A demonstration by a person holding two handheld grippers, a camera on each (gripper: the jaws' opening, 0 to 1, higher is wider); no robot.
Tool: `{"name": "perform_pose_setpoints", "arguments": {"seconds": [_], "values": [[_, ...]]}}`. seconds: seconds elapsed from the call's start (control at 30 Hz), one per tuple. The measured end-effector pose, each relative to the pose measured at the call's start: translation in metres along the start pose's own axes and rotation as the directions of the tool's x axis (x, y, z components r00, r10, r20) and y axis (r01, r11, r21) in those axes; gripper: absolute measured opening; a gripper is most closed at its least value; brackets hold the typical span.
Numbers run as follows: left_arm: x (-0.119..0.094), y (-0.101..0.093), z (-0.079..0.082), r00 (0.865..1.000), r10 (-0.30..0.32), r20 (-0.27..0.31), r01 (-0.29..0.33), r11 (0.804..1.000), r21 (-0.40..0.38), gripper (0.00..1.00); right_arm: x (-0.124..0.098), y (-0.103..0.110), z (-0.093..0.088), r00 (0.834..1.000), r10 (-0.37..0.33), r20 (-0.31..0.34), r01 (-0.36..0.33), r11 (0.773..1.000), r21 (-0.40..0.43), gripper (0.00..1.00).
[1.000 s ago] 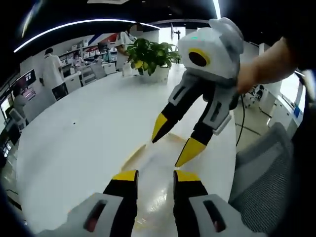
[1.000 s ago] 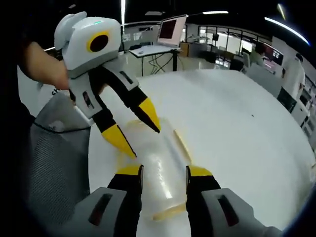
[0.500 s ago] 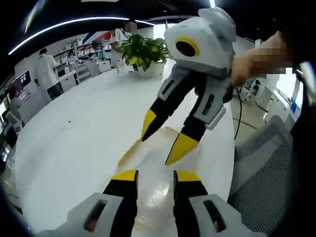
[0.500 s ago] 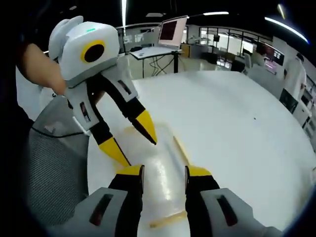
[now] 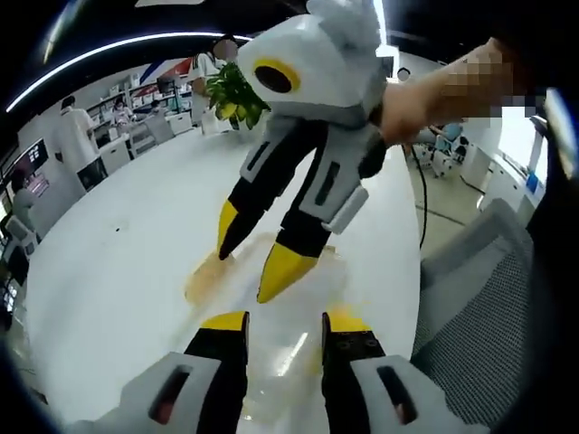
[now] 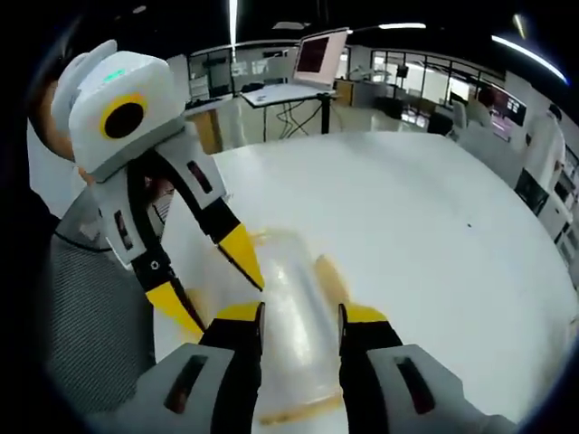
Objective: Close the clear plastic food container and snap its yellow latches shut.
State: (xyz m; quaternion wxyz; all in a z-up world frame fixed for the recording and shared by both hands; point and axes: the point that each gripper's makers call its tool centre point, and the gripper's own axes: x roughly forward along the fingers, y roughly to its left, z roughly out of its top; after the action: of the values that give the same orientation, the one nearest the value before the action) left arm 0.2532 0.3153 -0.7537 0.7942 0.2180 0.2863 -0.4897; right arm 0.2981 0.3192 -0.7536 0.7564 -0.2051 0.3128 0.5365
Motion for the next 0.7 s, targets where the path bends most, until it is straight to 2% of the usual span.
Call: {"name": "perform_pose_setpoints", "arguments": {"seconds": [0.1,0.27,0.33,0.43,0.53,0.63,0.7], "values": [[0.002,-0.004,-0.006,1.000,-0.007,-0.023,0.008,0.999,0.038,0.29,0.002,0.002,0.001,1.000,0.021,-0.016,-0.022,0.999,-0.034,0.30],[0.005,-0.010,-0.005,0.999,-0.009,-0.038,0.014,0.993,0.115,0.34,0.008,0.000,-0.004,0.995,0.054,-0.079,-0.061,0.994,-0.091,0.30],[0.006,-0.009,-0.007,0.998,0.006,-0.058,0.003,0.986,0.168,0.37,0.009,-0.003,-0.003,0.994,0.068,-0.087,-0.076,0.993,-0.088,0.31],[0.009,-0.010,-0.008,0.997,0.016,-0.069,-0.002,0.981,0.196,0.44,0.010,-0.005,-0.002,0.990,0.096,-0.100,-0.103,0.992,-0.071,0.31],[0.013,-0.013,-0.014,0.995,0.015,-0.095,0.009,0.969,0.246,0.43,0.011,-0.002,0.003,0.982,0.151,-0.111,-0.153,0.988,-0.011,0.32],[0.015,-0.013,-0.015,0.994,0.024,-0.103,0.003,0.966,0.260,0.44,0.013,-0.007,0.001,0.975,0.147,-0.168,-0.158,0.986,-0.057,0.33],[0.016,-0.013,-0.013,0.995,0.022,-0.096,0.001,0.971,0.239,0.44,0.015,-0.004,-0.001,0.962,0.180,-0.206,-0.196,0.979,-0.059,0.33]]}}
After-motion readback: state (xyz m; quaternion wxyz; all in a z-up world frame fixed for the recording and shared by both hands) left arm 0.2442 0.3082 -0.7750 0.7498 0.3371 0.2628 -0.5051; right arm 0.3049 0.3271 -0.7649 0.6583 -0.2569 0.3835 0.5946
